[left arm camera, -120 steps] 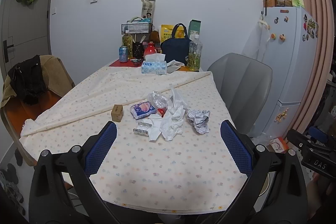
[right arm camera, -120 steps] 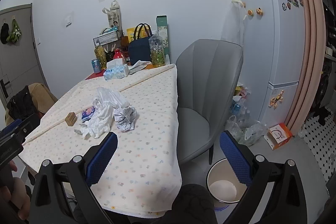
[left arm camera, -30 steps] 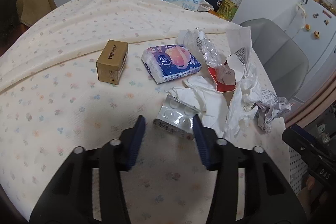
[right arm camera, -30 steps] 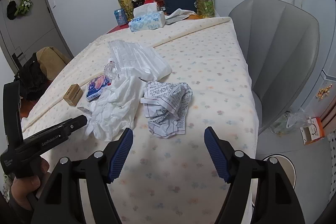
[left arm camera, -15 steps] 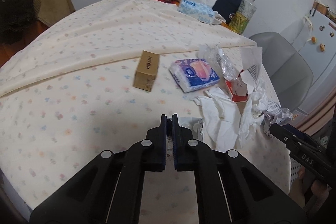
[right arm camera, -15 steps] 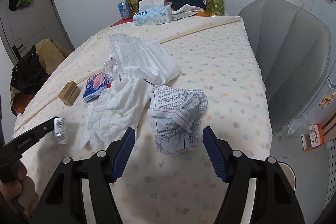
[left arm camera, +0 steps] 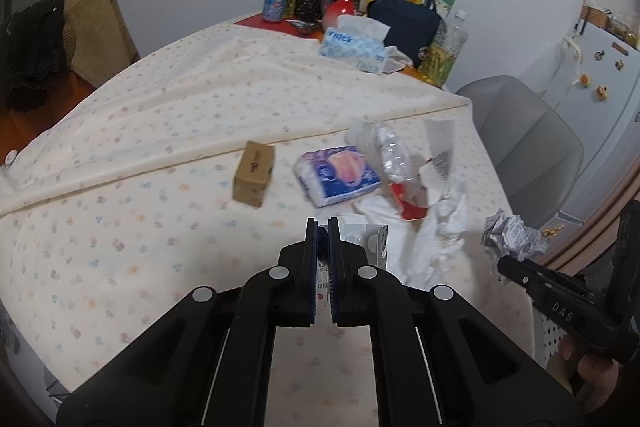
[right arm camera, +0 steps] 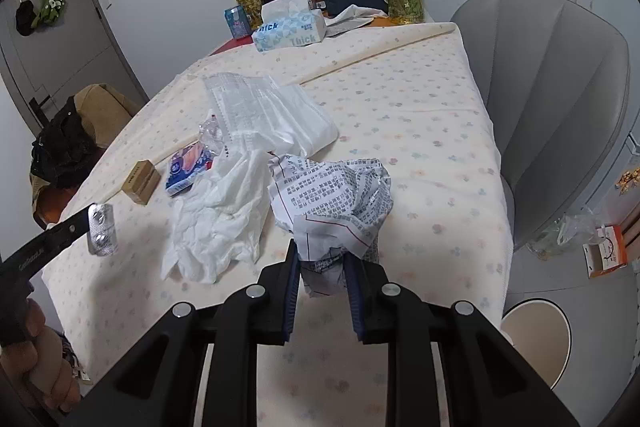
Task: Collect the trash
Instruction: 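Carry the receipt paper to the floor bin and open the right gripper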
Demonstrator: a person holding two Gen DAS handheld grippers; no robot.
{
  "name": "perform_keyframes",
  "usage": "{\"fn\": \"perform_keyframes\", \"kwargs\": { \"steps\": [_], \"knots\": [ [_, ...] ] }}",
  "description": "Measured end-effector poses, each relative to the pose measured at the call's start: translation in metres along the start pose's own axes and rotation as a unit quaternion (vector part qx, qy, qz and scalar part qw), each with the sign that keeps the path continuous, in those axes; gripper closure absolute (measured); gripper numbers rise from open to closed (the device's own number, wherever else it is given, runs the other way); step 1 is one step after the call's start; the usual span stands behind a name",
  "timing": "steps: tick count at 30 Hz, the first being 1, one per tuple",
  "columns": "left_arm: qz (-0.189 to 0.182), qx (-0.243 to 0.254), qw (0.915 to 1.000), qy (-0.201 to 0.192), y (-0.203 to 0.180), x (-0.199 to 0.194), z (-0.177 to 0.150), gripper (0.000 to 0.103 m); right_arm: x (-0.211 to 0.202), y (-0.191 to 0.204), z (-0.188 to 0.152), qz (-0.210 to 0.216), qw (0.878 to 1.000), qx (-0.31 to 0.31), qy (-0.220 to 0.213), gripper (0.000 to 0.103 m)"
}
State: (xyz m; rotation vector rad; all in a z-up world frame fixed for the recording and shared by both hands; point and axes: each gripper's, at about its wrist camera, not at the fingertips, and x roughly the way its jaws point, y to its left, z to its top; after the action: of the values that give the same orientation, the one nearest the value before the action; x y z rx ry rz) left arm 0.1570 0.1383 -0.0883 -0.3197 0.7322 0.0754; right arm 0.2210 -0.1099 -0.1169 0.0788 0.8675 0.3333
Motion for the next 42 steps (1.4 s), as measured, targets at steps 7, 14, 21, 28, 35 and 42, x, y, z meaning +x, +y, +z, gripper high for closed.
{"fn": "perform_keyframes", "kwargs": {
  "steps": [7,14,21,28,35,42],
  "knots": [
    [-0.032,0.034,0.9989,-0.001,-0.042,-0.002,0.003,0.097,-0.034,-0.011,-0.008,-0.002,1.0,0.009,-0.021,0.081],
    [-0.069,0.058,0.9959,0.004,-0.094,0.006,0.004,0.097,-0.074,-0.044,-0.017,-0.026,0.998,0.028,-0.051,0.081],
    [-0.1,0.091,0.9908,0.005,-0.153,0.013,-0.001,0.097,-0.112,-0.089,-0.026,-0.057,0.994,0.056,-0.072,0.081],
    [-0.146,0.118,0.9821,0.017,-0.213,0.021,-0.005,0.097,-0.143,-0.141,-0.039,-0.102,0.987,0.097,-0.078,0.081],
    [-0.177,0.144,0.9727,0.041,-0.264,0.03,-0.019,0.097,-0.172,-0.175,-0.049,-0.127,0.978,0.132,-0.101,0.081],
    [-0.194,0.173,0.9639,0.058,-0.306,0.034,-0.032,0.097,-0.183,-0.214,-0.071,-0.134,0.968,0.185,-0.1,0.081]
  ]
}}
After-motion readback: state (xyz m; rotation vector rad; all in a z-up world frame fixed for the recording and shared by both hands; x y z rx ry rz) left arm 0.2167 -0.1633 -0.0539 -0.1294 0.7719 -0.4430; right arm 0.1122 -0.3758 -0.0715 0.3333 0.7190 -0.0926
